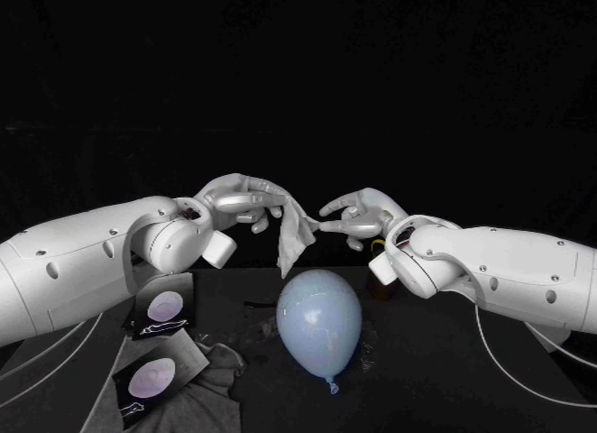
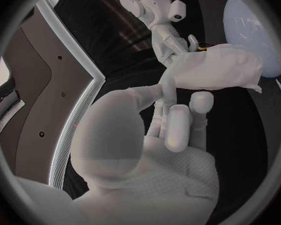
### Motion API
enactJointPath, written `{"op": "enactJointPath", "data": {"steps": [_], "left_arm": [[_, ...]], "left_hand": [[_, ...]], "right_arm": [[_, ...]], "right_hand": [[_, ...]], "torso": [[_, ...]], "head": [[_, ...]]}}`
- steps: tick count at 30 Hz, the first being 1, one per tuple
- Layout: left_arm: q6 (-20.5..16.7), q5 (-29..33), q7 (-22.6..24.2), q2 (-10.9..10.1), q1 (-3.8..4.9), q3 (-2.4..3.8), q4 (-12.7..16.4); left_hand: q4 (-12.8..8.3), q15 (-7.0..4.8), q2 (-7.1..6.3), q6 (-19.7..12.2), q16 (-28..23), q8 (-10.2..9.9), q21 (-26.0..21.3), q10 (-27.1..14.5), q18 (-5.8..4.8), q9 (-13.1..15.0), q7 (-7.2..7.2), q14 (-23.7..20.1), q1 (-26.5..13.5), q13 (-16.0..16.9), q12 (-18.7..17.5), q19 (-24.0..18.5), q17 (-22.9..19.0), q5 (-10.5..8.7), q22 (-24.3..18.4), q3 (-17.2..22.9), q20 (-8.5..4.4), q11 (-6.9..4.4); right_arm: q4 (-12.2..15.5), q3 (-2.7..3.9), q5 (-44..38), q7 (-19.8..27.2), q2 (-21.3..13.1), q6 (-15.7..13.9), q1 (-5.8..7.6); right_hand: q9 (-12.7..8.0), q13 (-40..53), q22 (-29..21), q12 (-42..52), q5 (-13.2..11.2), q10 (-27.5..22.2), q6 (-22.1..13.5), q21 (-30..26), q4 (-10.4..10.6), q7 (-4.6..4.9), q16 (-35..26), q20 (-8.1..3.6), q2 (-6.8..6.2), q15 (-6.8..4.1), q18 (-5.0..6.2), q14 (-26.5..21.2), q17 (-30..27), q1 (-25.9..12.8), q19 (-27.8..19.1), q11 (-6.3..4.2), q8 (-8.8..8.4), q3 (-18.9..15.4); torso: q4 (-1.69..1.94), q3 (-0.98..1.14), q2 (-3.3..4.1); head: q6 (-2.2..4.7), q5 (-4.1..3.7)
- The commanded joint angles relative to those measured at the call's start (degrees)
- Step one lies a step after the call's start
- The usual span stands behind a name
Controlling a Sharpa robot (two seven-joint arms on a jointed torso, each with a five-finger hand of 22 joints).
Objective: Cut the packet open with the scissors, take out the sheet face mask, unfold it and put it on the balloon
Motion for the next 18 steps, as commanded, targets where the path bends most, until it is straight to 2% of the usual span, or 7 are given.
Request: {"op": "enactJointPath", "data": {"steps": [1,2,5,8,11,14,18], "left_arm": [[1.16,0.53,0.13,-0.01,0.12,0.09,0.18],[1.17,0.53,0.12,-0.04,0.12,0.09,0.19],[1.18,0.56,0.06,-0.15,0.12,0.08,0.23],[1.19,0.58,-0.01,-0.25,0.12,0.08,0.27],[1.2,0.58,-0.1,-0.34,0.12,0.07,0.33],[1.24,0.59,-0.18,-0.43,0.12,0.07,0.42],[1.32,0.59,-0.24,-0.48,0.12,0.06,0.52]], "left_hand": [[-0.14,-0.01,0.4,0.2,0.28,0.21,0.28,-0.19,-0.35,4.69,0.15,-0.04,-0.04,0.06,0.38,0.49,0.06,0.4,0.02,-0.17,0.1,0.0],[-0.14,-0.01,0.4,0.2,0.28,0.21,0.28,-0.19,-0.35,4.69,0.15,-0.04,-0.04,0.06,0.38,0.49,0.06,0.4,0.02,-0.17,0.1,0.0],[-0.14,-0.01,0.4,0.2,0.28,0.21,0.28,-0.19,-0.35,4.69,0.15,-0.04,-0.04,0.06,0.38,0.49,0.06,0.4,0.02,-0.17,0.1,0.0],[-0.17,-0.01,0.42,0.2,0.31,0.21,0.31,-0.19,-0.35,4.72,0.15,-0.02,-0.06,0.06,0.41,0.51,0.09,0.4,0.04,-0.16,0.1,0.0],[-0.17,-0.01,0.42,0.2,0.31,0.21,0.31,-0.19,-0.35,4.72,0.15,-0.02,-0.06,0.06,0.41,0.51,0.09,0.4,0.04,-0.16,0.1,0.0],[-0.17,-0.01,0.42,0.2,0.31,0.21,0.31,-0.19,-0.35,4.72,0.15,-0.02,-0.06,0.06,0.41,0.51,0.09,0.4,0.04,-0.16,0.1,0.0],[-0.17,-0.01,0.42,0.2,0.31,0.21,0.31,-0.19,-0.35,4.72,0.15,-0.02,-0.06,0.06,0.41,0.51,0.09,0.4,0.04,-0.16,0.1,0.0]], "right_arm": [[0.09,-0.03,-0.9,1.63,-0.23,4.76,-0.18],[0.12,-0.04,-0.82,1.85,-0.32,5.0,-0.24],[0.1,-0.09,-0.3,2.83,-0.59,5.58,-0.47],[-0.09,-0.13,0.61,4.16,-0.72,5.83,-0.8],[-0.33,-0.15,2.14,5.89,-0.7,6.22,-1.18],[-0.56,-0.16,4.01,7.87,-0.55,6.96,-1.51],[-0.69,-0.17,5.62,9.71,-0.32,8.31,-1.75]], "right_hand": [[-0.35,-10.01,1.5,-11.23,0.45,-8.51,-0.15,-9.22,0.46,0.06,-3.5,0.45,0.0,0.28,2.29,-3.68,-4.01,-0.08,-5.42,0.13,-0.74,-0.8],[-0.44,-16.07,-1.46,-18.56,0.57,-13.64,-0.2,-18.35,0.71,0.09,-7.48,0.58,-0.08,0.36,3.72,-8.13,-10.78,-0.27,-10.8,0.1,-0.98,-0.67],[-0.46,-26.13,-5.29,-28.88,0.99,-16.37,-0.02,-24.52,1.84,0.47,-23.46,1.31,-0.81,1.11,3.55,-23.96,-31.15,-1.07,-15.48,0.73,-1.32,-0.1],[-0.28,-37.05,-11.0,-39.25,0.48,-18.98,0.83,-32.06,3.25,1.76,-32.89,2.96,-2.21,3.1,3.2,-30.81,-37.01,-2.08,-20.38,2.55,-1.15,-0.38],[-0.46,-45.23,-17.58,-44.66,0.26,-18.59,0.59,-39.02,3.92,2.21,-40.85,4.74,-2.62,4.64,3.38,-35.39,-42.62,-1.66,-23.32,3.58,-1.67,-1.75],[-0.83,-52.83,-25.46,-48.96,0.31,-18.73,-0.08,-46.46,4.15,2.72,-50.44,7.15,-2.06,6.77,3.47,-40.74,-49.09,-0.6,-26.14,4.67,-2.62,-4.6],[-1.27,-58.74,-32.31,-51.89,0.26,-18.78,-0.92,-49.04,4.08,3.08,-57.33,8.53,-1.06,8.09,3.49,-42.91,-53.92,0.36,-28.67,5.36,-3.73,-8.42]], "torso": [[-0.01,0.0,0.03],[0.0,0.0,0.03],[0.0,-0.01,0.02],[0.0,0.01,-0.01],[0.03,0.04,0.0],[0.03,0.05,0.02],[0.0,0.04,0.05]], "head": [[0.06,0.08],[0.03,0.09],[-0.08,0.14],[-0.13,0.16],[-0.2,0.28],[-0.22,0.33],[-0.31,0.37]]}}
